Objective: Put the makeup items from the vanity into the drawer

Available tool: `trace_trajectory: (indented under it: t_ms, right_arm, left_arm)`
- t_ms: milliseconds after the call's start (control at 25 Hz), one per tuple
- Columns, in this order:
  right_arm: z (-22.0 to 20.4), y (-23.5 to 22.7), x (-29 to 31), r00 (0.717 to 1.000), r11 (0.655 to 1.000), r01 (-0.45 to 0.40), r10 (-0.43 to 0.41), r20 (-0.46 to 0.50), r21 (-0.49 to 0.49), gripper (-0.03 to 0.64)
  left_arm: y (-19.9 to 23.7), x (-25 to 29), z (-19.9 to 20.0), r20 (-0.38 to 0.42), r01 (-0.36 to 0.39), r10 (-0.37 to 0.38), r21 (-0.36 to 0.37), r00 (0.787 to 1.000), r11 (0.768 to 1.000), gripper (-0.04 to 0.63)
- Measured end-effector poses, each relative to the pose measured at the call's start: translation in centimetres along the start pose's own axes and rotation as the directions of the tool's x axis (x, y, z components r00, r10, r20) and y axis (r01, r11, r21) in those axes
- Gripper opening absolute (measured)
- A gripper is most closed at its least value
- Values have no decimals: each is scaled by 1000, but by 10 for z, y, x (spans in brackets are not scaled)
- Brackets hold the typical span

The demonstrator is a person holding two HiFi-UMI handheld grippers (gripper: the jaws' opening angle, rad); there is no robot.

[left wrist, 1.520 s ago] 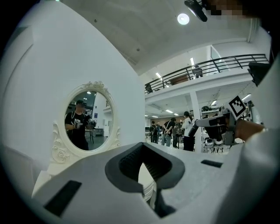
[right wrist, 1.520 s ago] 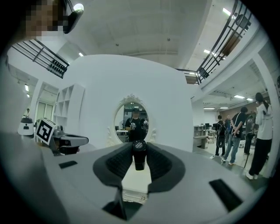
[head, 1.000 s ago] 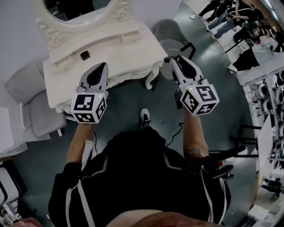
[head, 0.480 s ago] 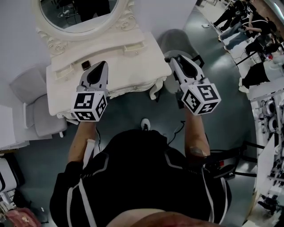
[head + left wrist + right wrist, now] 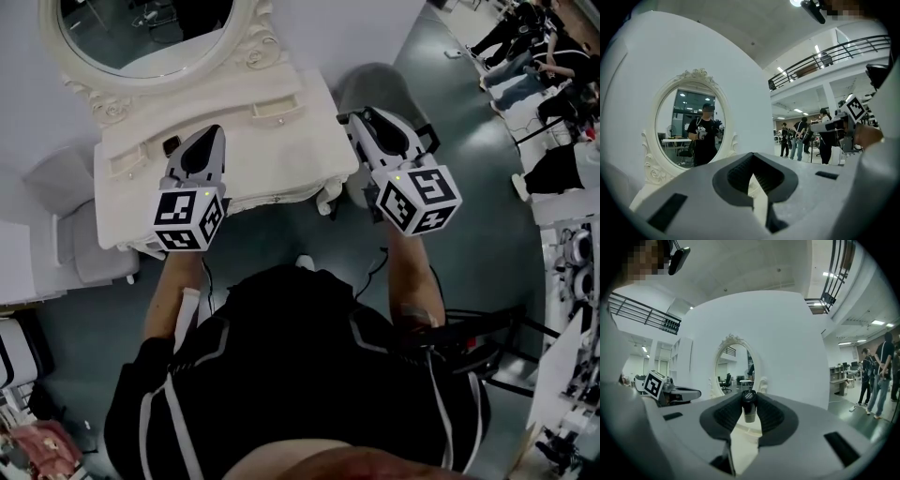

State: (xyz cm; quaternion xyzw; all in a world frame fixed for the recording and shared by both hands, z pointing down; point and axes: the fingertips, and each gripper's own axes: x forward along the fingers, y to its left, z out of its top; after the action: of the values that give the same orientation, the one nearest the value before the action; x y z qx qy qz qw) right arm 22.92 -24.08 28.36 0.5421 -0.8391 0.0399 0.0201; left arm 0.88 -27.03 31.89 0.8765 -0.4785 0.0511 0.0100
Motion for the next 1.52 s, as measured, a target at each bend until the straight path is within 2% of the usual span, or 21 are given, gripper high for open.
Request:
trace_trajectory:
  t_ms: [240,560,880,1120,1280,1520]
  right_arm:
    - [0,-19,32,999,999,-48,48,-10,-21,101]
    - [-16,-6,92,998,1000,1,-2,-57,-16,101]
    - [-48,11,156,990,999,29,-32,-134,-22,101]
    - [-77,18,197,983,998,53,-55,-177,-19,101]
    - [-100,9,221,973,998,56,-62,-224,-36,101]
    - [-138,-25,244,957,998,56,-60,-282,-20,101]
  left_arm:
    - [4,27,-8,-27,-33,33,13,999,999,3]
    - [57,44,-25,-32,4,-4,-10,999,1000,3]
    - [104,66,-53,-64,85,-86,-27,994,996,3]
    - [131,87,-71,-79,101,-105,-51,991,994,3]
    - [135,96,-85,-122,131,-136,-44,983,990,3]
    - [132,112,-102,-157,111,-117,-46,981,993,3]
